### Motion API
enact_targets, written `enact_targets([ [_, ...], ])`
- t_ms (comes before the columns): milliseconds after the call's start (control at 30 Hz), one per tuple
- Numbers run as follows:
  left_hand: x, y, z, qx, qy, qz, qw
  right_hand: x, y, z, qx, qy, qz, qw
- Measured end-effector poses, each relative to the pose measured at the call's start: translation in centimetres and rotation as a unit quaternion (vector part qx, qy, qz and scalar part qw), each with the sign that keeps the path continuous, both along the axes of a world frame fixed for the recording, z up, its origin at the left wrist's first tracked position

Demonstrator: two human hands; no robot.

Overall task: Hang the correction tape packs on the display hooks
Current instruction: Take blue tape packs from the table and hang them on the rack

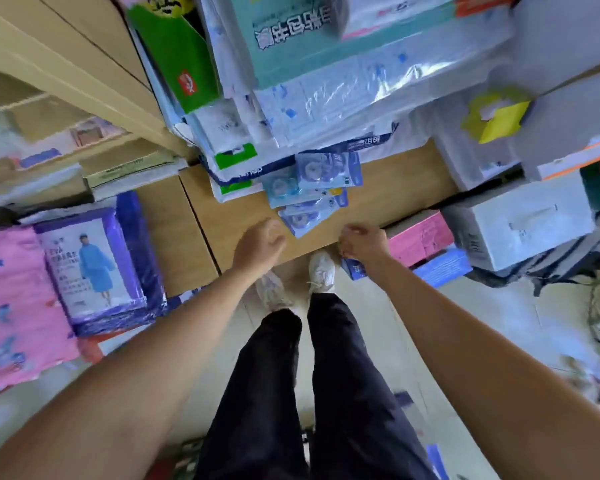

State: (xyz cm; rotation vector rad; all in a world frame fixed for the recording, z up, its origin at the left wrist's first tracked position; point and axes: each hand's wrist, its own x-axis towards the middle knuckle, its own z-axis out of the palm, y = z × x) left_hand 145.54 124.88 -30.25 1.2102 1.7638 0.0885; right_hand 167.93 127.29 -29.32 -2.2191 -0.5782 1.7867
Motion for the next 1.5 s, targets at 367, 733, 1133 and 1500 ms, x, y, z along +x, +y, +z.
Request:
enact_targets([
  [367, 0.3, 5.4, -11.2, 0.126, 0.14, -0.193, 0.963, -3.7, 7.5, -11.5, -0.026, 0.033, -0.318, 0.947],
  [733, -1.4, 4.9, -12.4, 0.225, 0.152, -0.132, 0.953, -2.0, 6.9, -11.7, 0.023, 0.088, -0.464, 0.881],
  [1133, -0.1, 4.9, -10.7, 0.112, 0.145, -0.052, 0.982, 1.7, -6.5, -6.0, 0.087, 0.028, -0.307, 0.947],
  [1500, -2.6, -0.5, -0.9, 0.042, 0.057, -0.076, 0.995, 2.2, -12.6, 3.0, 0.104, -0.098, -0.156, 0.977],
])
